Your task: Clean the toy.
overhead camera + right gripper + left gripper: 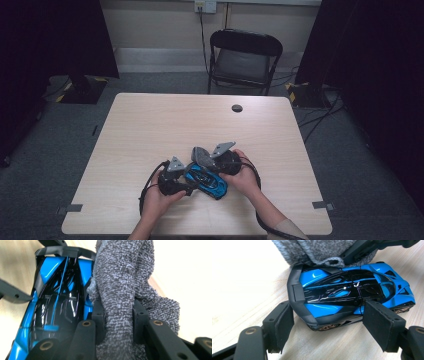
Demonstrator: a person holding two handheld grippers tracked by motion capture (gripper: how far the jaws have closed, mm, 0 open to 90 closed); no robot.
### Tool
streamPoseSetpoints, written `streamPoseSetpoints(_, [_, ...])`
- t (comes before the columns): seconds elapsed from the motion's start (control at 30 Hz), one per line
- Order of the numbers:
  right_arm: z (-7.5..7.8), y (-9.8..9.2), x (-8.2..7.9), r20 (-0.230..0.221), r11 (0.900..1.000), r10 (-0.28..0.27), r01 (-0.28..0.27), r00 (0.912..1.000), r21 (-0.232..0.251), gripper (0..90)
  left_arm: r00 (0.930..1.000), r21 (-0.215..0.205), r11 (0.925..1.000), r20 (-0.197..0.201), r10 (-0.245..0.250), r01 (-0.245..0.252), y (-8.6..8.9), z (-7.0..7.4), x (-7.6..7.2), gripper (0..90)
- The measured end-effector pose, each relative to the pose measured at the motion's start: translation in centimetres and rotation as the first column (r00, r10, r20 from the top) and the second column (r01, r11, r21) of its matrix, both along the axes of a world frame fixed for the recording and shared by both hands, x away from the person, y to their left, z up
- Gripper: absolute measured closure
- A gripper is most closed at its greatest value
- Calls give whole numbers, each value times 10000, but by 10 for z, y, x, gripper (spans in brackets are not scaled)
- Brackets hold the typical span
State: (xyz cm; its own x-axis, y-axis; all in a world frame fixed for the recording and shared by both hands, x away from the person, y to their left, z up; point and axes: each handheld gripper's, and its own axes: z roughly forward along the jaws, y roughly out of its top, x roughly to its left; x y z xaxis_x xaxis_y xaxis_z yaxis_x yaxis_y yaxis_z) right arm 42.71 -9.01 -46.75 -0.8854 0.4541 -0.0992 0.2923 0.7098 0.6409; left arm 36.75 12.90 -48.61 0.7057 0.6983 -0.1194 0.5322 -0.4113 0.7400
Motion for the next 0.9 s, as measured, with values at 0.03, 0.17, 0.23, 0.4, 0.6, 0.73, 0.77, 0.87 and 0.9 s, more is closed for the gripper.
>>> streamPoseSetpoints(0.03, [0, -2, 0, -62, 10000, -37, 37, 10000, 48, 707, 10000, 21, 10000, 17, -2, 2, 0, 0, 0, 251])
streamPoseSetpoints(0.17, [0, -8, -4, -57, 9999, -61, 61, 10000, 113, 707, 10000, -8, 10000, 23, -10, 10, 0, 0, 0, 251])
streamPoseSetpoints(0.23, [1, -12, -6, -96, 9999, -78, 79, 9999, 72, 706, 10000, 4, 10000, 17, -10, 10, 0, 0, 0, 251])
streamPoseSetpoints(0.4, [2, -24, -10, -152, 10000, 23, -23, 9999, 24, 707, 10000, 23, 10000, 36, 10, -10, 0, 0, 0, 252])
streamPoseSetpoints(0.6, [2, -35, -15, -294, 10000, 41, -39, 9996, 58, 706, 10000, 4, 10000, 27, 13, -13, 0, 0, 0, 252])
streamPoseSetpoints(0.73, [1, -42, -20, -288, 9997, -87, 93, 9995, 217, 706, 10000, -1, 10000, 12, -12, 12, -1, 0, -1, 252])
streamPoseSetpoints(0.77, [1, -42, -20, -288, 9997, -87, 93, 9995, 217, 706, 10000, -1, 10000, 12, -12, 12, -1, 0, -1, 253])
streamPoseSetpoints(0.87, [0, -48, -24, -310, 9992, -180, 191, 9994, 338, 705, 10000, 32, 10000, 75, -30, 30, -2, 0, -1, 253])
streamPoseSetpoints(0.9, [0, -49, -25, -301, 9993, -180, 190, 9994, 324, 704, 10000, 10, 10000, 32, -30, 30, -1, 0, -1, 253])
